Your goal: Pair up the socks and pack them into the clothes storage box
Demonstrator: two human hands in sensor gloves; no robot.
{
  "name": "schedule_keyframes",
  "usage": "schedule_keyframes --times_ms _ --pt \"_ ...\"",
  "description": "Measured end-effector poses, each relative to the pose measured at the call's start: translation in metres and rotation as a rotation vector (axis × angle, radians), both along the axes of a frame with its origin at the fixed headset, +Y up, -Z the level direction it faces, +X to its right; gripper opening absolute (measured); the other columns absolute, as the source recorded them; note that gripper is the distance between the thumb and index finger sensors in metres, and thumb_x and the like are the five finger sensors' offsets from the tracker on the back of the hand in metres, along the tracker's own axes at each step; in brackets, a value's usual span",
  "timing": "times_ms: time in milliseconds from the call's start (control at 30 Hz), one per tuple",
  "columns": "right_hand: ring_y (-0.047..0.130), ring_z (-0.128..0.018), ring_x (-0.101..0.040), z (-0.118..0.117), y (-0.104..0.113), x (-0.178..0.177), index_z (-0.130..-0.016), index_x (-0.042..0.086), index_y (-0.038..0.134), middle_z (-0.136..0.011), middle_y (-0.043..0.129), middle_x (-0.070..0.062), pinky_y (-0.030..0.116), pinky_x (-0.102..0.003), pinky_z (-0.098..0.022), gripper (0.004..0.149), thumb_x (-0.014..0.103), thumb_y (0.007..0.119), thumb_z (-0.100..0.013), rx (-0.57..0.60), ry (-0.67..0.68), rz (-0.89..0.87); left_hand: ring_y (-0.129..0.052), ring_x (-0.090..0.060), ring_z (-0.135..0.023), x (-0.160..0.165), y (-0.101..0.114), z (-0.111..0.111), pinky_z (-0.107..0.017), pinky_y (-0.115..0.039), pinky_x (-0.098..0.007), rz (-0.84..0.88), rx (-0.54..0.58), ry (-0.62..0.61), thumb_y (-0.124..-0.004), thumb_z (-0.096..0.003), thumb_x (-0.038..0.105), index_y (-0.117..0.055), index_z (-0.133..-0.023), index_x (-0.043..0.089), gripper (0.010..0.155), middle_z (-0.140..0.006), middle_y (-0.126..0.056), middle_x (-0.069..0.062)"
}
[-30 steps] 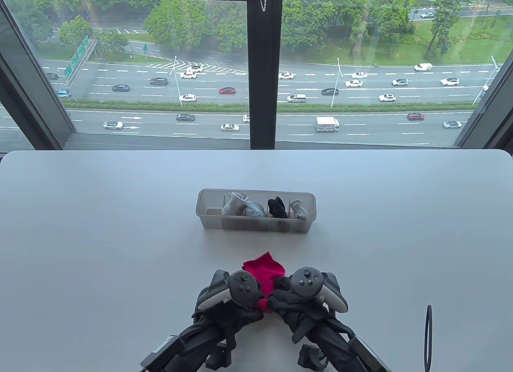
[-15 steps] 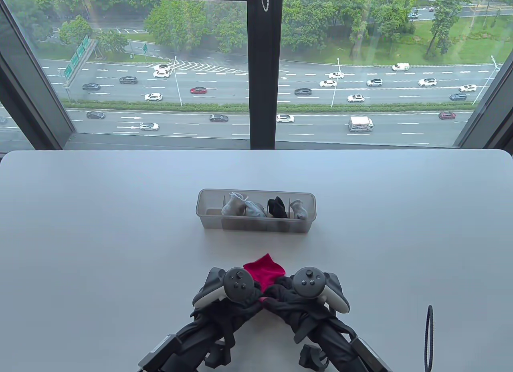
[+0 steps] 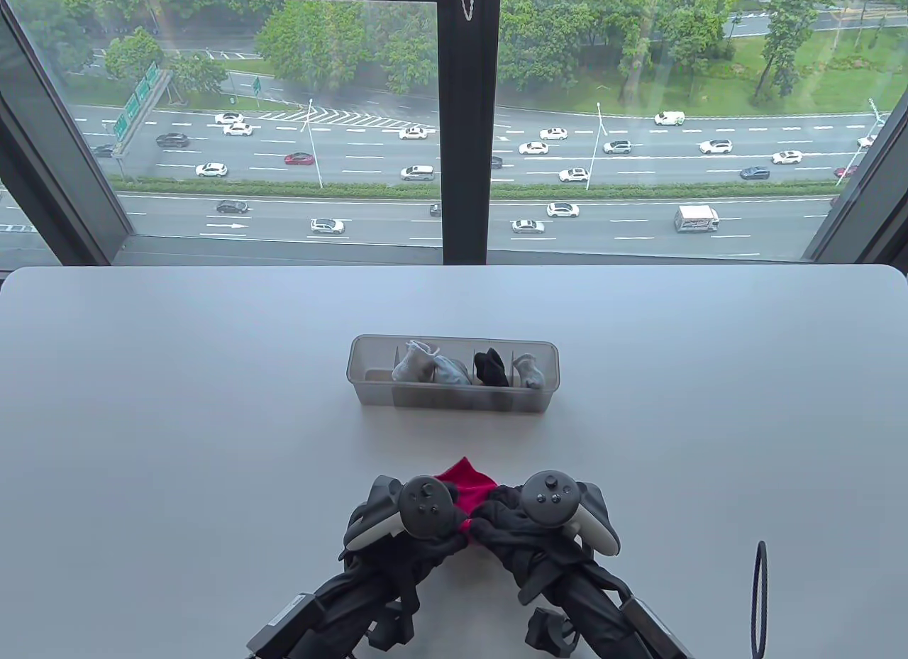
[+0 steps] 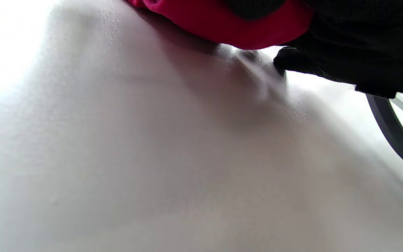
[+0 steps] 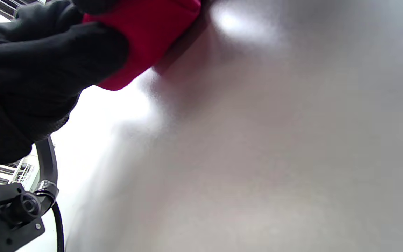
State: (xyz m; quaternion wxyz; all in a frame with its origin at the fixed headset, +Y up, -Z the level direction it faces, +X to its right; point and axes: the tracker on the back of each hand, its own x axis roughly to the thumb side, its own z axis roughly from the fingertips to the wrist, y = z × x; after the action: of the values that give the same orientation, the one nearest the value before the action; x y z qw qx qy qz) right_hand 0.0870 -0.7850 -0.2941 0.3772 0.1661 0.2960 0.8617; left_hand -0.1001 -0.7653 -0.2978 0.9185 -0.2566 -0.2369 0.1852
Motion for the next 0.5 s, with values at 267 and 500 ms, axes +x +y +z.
schedule_keyframes --times_ms 267,500 --pt "-0.002 -0.100 -0.048 0.002 0.008 -0.002 -0.095 0.008 0.062 -0.116 0.018 -0.025 0.006 -0.068 -0.066 0.044 0.037 0.046 -0.066 0.060 -0.030 -0.024 -0.008 -0.044 -0.109 -0.002 0.006 0.001 -0.076 -0.015 -0.070 0.003 0.074 0.042 -0.069 -0.0564 0.037 -0.042 -0.104 0.021 0.057 -0.117 -0.012 -0.015" --pt "-0.004 -0.100 -0.048 0.002 0.021 -0.004 -0.105 0.018 0.048 -0.117 0.014 -0.024 0.006 -0.067 -0.067 0.049 0.042 0.054 -0.063 0.214 0.013 0.078 -0.019 -0.046 -0.110 -0.006 0.010 0.000 -0.076 -0.019 -0.071 0.062 0.049 0.035 -0.056 -0.0592 0.033 -0.054 -0.098 0.002 0.050 -0.117 -0.027 -0.018"
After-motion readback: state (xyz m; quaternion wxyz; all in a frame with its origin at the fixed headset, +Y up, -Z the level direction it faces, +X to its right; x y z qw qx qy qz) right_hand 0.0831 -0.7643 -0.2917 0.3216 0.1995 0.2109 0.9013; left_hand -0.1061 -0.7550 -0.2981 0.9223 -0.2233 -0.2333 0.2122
